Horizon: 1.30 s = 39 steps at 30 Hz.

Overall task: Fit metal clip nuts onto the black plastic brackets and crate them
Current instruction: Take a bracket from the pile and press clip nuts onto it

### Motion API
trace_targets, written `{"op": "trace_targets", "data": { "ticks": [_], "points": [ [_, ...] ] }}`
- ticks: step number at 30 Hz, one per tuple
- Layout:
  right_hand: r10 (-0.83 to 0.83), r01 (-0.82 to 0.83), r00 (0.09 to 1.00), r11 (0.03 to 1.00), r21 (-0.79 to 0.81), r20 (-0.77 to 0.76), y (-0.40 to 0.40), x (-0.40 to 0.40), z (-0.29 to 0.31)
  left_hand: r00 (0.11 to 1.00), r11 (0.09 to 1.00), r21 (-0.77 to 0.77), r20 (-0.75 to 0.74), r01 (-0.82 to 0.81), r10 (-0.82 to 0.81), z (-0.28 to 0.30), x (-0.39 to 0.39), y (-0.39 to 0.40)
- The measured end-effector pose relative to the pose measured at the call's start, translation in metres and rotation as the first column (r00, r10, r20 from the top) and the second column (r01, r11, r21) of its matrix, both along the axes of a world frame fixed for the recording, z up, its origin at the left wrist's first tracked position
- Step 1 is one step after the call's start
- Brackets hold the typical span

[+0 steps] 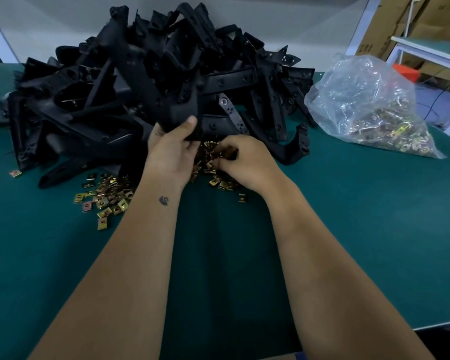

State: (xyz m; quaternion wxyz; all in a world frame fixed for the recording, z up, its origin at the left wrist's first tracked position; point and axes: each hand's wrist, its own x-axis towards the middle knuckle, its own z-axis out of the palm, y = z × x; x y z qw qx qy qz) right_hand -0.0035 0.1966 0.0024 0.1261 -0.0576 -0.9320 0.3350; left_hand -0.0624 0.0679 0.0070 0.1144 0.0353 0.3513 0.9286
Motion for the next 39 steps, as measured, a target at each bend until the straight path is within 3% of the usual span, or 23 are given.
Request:
{"op": "trace_targets", "data": {
  "ticks": [9,12,16,20,23,29,39],
  "points": [
    [-0.039,0.038,0.996,0.999,-0.012,-0.077,0.002,-0.002,-0.001,0.995,0.998,0.047,0.095,0.036,-0.04,-0.002,0.003,-0.001],
    [-0.126,0.1,0.98,0.98,-0.17,-0.153,0.003,-0.002,0.0,0.989,0.996,0.07,0.13,0.062,-0.071,0.0,0.004,-0.002],
    [-0.209,0.033,0.953,0.793,-0.609,-0.221,0.004,-0.001,0.008,0.983,0.988,-0.027,0.102,0.155,-0.151,0.002,0.008,0.0],
    [-0.191,-0.102,0.948,0.575,-0.812,-0.254,0.003,0.0,0.01,0.98,0.98,-0.044,0.052,0.192,-0.19,0.002,0.012,0.004],
    [-0.163,-0.156,0.951,0.481,-0.863,-0.262,0.002,0.0,0.01,0.982,0.982,-0.038,0.021,0.186,-0.185,0.001,0.013,0.005],
    [-0.142,-0.156,0.964,0.385,-0.91,-0.226,-0.002,0.001,0.012,0.98,0.979,-0.049,0.039,0.199,-0.197,-0.001,0.011,0.005],
    [-0.168,-0.131,0.966,0.334,-0.933,-0.196,0.001,0.001,0.014,0.971,0.971,-0.037,0.053,0.235,-0.233,-0.002,0.008,0.006]
  ]
}}
